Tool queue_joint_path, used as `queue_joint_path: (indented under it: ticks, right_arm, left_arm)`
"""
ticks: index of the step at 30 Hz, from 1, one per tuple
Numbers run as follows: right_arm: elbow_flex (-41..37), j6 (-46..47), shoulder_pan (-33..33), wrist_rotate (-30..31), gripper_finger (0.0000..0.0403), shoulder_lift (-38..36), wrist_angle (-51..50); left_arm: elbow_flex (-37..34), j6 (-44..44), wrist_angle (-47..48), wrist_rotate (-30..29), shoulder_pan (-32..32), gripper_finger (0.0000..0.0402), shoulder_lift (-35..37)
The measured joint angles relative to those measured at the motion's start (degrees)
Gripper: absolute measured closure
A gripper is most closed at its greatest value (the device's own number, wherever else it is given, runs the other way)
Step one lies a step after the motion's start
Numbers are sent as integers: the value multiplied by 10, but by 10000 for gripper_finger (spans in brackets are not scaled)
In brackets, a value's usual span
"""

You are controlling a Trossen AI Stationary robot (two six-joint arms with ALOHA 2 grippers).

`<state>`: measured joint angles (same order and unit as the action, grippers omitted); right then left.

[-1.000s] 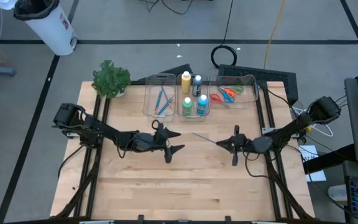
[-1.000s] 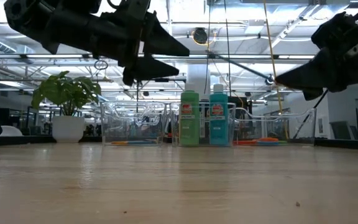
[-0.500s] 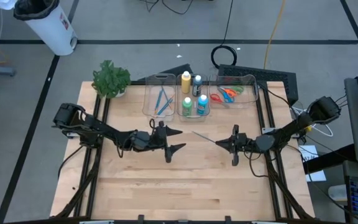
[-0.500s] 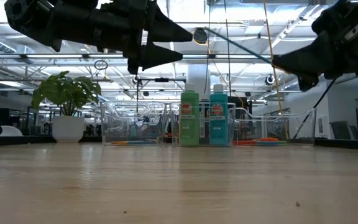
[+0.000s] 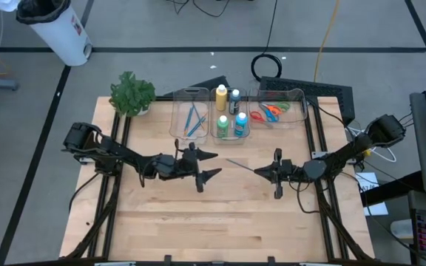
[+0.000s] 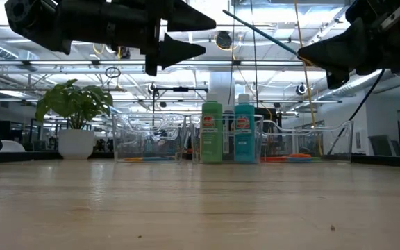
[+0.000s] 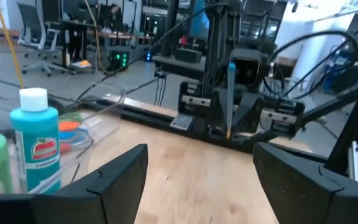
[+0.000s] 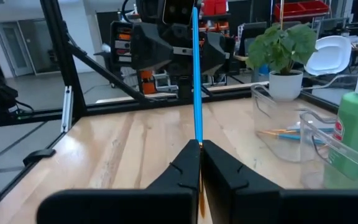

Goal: Pick & Place Paint Supplies
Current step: Put the blue paint brush into the left transparent bin

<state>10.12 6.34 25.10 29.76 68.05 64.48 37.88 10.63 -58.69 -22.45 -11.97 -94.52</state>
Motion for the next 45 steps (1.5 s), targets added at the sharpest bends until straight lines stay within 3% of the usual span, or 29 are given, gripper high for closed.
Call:
queue_joint_path:
  ticks: [17,27,36,45]
  right_arm:
    - [52,-19,-15,-28,403,71,9]
    - [101,-16,-55,-90,403,126,15]
    - [119,-29,-60,-92,403,177,68]
    - [119,-29,-60,-92,403,181,73]
  left_arm:
    - [0,0,-44,70,0,103,0]
    - [0,-13,-46,70,0,103,0]
    - [0,-13,-46,70,0,103,0]
    - [0,-15,-46,70,0,103,0]
